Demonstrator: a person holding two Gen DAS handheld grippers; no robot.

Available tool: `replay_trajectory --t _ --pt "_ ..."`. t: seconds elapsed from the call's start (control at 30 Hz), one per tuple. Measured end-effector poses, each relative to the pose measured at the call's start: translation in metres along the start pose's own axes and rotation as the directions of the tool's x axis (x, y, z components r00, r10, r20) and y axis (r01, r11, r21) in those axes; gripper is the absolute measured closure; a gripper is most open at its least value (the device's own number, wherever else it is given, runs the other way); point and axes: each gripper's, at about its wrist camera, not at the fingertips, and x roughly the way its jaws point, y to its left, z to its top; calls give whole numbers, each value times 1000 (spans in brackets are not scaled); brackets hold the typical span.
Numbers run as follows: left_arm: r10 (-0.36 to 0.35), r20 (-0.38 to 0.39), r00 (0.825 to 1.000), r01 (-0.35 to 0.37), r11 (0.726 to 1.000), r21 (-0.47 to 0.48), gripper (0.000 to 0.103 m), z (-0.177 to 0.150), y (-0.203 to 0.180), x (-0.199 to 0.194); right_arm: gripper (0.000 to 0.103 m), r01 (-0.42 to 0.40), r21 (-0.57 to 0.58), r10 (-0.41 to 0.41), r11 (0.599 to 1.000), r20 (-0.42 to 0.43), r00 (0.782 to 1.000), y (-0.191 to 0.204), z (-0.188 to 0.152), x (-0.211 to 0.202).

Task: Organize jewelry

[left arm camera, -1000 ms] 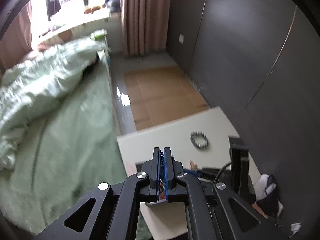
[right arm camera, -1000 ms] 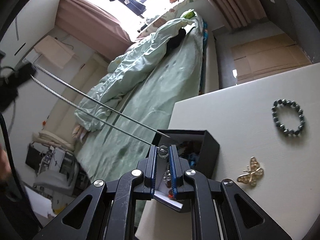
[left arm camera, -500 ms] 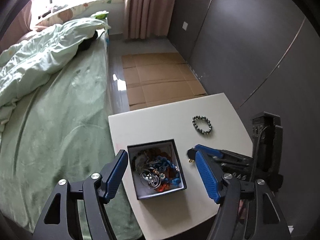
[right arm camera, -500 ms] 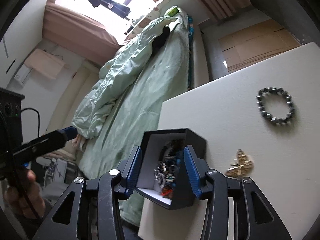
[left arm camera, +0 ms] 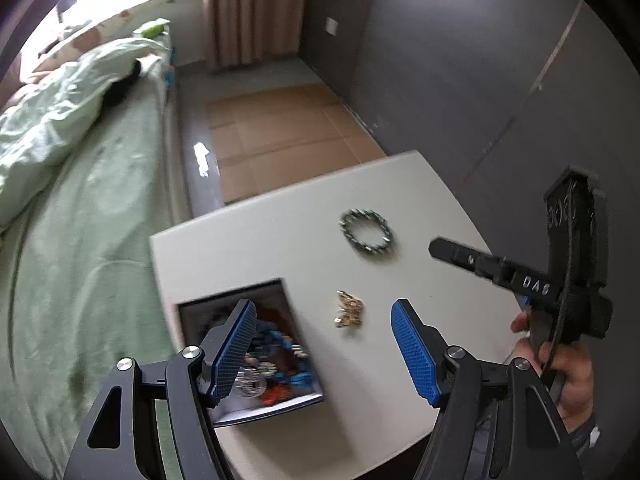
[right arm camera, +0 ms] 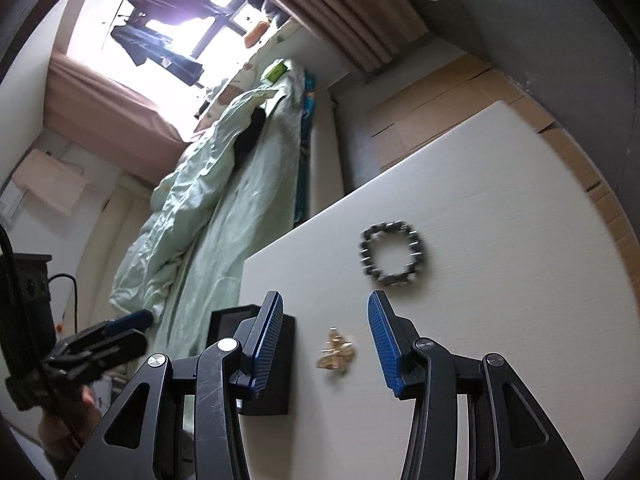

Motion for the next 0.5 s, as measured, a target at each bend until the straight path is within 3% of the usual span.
replay_trajectory --t 0.07,0.23,0.43,0.5 --pt "-6 -25 1000 7 1000 25 35 0 -11 13 57 16 3 -16 1000 5 1000 -6 2 -5" --pt "-23 -111 993 28 999 44 60 0 -29 47 57 46 15 -46 999 6 999 -24 2 -18" --pt "7 -196 981 3 999 55 74 1 -42 87 57 49 51 -50 997 21 999 -43 4 -30" --pt "40 -212 976 -27 998 64 74 0 -46 98 57 47 63 -48 997 26 998 -49 4 -33"
